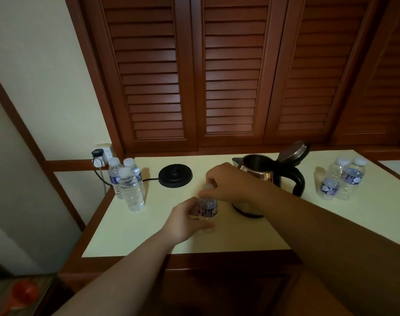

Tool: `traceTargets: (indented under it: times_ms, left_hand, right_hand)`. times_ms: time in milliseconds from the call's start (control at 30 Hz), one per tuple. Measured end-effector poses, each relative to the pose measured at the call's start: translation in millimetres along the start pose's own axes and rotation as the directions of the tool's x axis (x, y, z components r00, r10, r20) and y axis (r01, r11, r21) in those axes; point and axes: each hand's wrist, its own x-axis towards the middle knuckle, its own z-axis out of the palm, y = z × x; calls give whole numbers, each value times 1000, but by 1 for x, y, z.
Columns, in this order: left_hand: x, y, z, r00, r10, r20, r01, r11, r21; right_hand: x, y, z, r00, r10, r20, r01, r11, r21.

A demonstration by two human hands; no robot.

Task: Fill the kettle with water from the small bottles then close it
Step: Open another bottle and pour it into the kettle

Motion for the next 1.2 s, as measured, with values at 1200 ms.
traceTargets:
  times_ms: [1200]
  left_hand:
    - [-4, 19, 37, 991, -10, -136, -10, 989, -146]
  right_hand:
    - [-139, 107, 124, 897, 233, -375, -217, 972, 86]
